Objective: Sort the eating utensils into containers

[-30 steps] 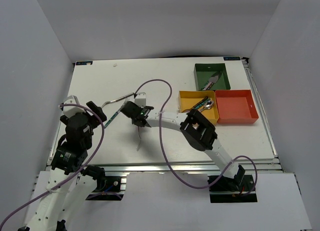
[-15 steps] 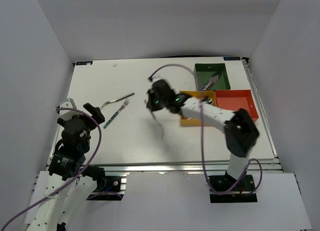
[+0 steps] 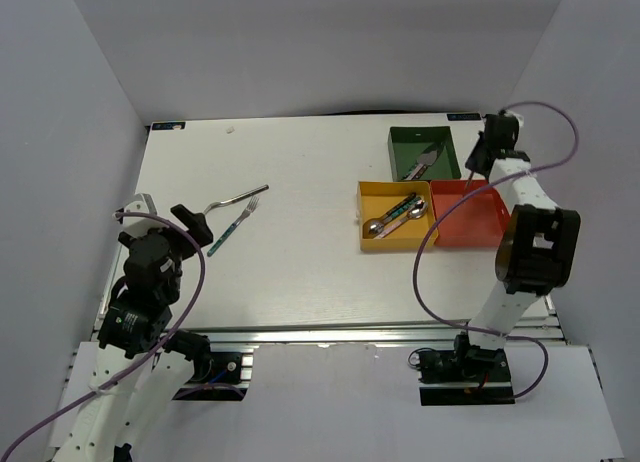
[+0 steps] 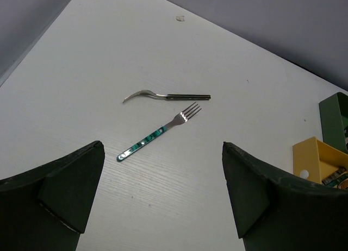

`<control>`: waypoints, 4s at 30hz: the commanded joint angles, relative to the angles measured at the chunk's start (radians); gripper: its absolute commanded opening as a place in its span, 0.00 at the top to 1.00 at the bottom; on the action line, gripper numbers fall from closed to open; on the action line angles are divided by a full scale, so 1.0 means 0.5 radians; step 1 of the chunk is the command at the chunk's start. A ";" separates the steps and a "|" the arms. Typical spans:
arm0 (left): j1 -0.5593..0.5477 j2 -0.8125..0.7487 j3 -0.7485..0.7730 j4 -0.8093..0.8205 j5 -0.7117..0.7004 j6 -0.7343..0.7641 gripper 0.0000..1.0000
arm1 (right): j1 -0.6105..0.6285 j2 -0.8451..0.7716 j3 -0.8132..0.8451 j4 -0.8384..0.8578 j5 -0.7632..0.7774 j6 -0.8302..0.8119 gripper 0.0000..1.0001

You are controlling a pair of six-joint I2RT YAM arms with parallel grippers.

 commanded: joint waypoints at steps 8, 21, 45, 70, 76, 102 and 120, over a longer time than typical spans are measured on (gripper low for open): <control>-0.015 0.014 -0.020 0.035 0.072 0.030 0.02 | -0.144 -0.348 -0.763 0.338 0.608 1.226 1.00; -0.018 0.048 -0.020 0.032 0.075 0.027 0.02 | -0.168 -0.133 -0.555 0.326 0.568 1.079 1.00; -0.018 0.179 -0.011 0.032 0.090 0.030 0.02 | -0.349 -0.136 -0.374 0.295 -0.217 0.597 0.45; 0.362 2.452 0.759 0.173 0.755 0.444 0.05 | 0.166 -2.062 -1.822 0.722 -1.540 0.665 0.11; 0.393 2.585 0.676 0.290 0.872 0.447 0.14 | 0.169 -2.292 -1.813 0.541 -1.619 0.585 0.11; -0.514 2.432 0.409 0.483 0.599 -0.404 1.00 | 0.383 -2.146 -2.239 1.212 -1.798 1.051 0.11; -1.159 1.938 0.403 1.149 0.749 -1.047 1.00 | 1.286 -1.618 -2.230 1.796 -1.301 1.174 0.19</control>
